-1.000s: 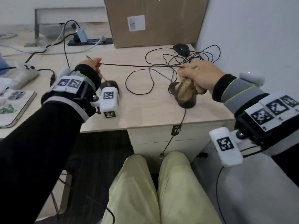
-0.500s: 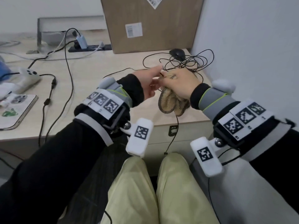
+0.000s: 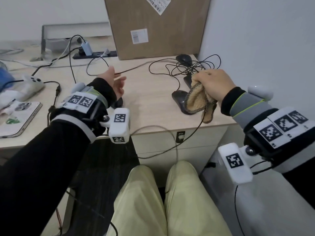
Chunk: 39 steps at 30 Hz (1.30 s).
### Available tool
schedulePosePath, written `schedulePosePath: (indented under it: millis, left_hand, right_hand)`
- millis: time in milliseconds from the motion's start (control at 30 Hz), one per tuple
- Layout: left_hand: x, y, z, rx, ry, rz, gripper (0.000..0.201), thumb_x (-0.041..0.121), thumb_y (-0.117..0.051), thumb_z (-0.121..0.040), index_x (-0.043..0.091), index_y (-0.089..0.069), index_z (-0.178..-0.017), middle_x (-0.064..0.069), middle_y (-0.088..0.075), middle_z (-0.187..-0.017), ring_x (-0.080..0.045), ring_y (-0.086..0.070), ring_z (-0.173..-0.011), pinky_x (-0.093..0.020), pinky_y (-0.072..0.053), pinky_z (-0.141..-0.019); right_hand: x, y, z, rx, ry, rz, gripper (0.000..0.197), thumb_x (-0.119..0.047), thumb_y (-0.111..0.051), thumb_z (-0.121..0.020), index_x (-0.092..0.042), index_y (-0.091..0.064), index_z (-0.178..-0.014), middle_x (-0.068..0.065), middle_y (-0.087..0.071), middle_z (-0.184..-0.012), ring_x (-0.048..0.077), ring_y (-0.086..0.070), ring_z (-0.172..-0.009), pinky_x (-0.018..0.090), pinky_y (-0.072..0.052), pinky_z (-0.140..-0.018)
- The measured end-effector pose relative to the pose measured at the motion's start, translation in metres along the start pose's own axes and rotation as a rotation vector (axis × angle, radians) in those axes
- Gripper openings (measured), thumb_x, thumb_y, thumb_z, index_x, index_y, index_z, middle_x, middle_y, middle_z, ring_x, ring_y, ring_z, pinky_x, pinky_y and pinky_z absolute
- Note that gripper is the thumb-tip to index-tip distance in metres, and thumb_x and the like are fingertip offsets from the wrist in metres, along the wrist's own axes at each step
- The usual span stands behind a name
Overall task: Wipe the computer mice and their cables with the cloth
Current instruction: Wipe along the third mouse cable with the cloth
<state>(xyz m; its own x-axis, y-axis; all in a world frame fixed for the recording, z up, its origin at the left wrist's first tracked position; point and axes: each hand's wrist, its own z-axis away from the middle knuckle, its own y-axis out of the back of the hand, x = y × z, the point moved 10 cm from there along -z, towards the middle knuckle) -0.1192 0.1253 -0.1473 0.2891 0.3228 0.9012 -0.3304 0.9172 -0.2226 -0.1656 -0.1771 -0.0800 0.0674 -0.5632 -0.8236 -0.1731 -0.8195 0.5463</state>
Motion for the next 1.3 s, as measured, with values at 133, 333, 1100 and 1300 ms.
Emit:
schedulePosePath:
  millis: [133,333,1100,1300]
  left_hand:
    - [-0.02,-0.055,0.041,-0.233,0.118,-0.041,0.055,0.055,-0.032,-0.096,0.002,-0.044,-0.104,-0.012,-0.058,-0.098,-0.015,-0.052,-0.065,-0.02,-0.031,-0.055]
    - [-0.028,-0.121,0.094,-0.511,-0.011,-0.335,0.025,0.036,-0.044,-0.097,0.021,-0.064,-0.094,0.003,-0.053,-0.08,-0.011,-0.047,-0.072,-0.024,-0.035,-0.069]
    - [-0.028,-0.126,0.091,-0.502,-0.009,-0.273,0.041,0.038,-0.032,-0.101,0.02,-0.064,-0.085,0.0,-0.058,-0.081,-0.015,-0.05,-0.076,-0.028,-0.044,-0.076]
    - [-0.003,-0.054,0.033,-0.148,-0.061,-0.289,0.045,0.035,-0.022,-0.102,0.022,-0.058,-0.078,0.017,-0.065,-0.051,-0.002,-0.05,-0.068,-0.021,-0.029,-0.058]
  right_hand:
    - [-0.015,-0.016,0.003,-0.019,0.032,0.019,0.032,-0.022,-0.054,-0.082,-0.018,-0.044,-0.052,-0.004,-0.045,-0.054,0.01,-0.042,-0.052,0.022,-0.036,-0.052]
    - [-0.059,-0.056,0.023,-0.209,0.219,0.256,0.025,-0.024,-0.048,-0.091,-0.017,-0.055,-0.068,0.007,-0.055,-0.079,0.02,-0.048,-0.079,0.035,-0.03,-0.063]
    - [-0.058,-0.062,0.022,-0.243,0.167,0.123,0.015,-0.027,-0.052,-0.093,-0.032,-0.046,-0.079,-0.009,-0.05,-0.084,0.0,-0.046,-0.067,0.002,-0.037,-0.055]
    - [-0.032,-0.024,0.018,-0.084,0.05,-0.125,0.034,-0.02,-0.059,-0.081,-0.019,-0.045,-0.05,-0.007,-0.047,-0.049,0.013,-0.044,-0.048,0.023,-0.033,-0.047]
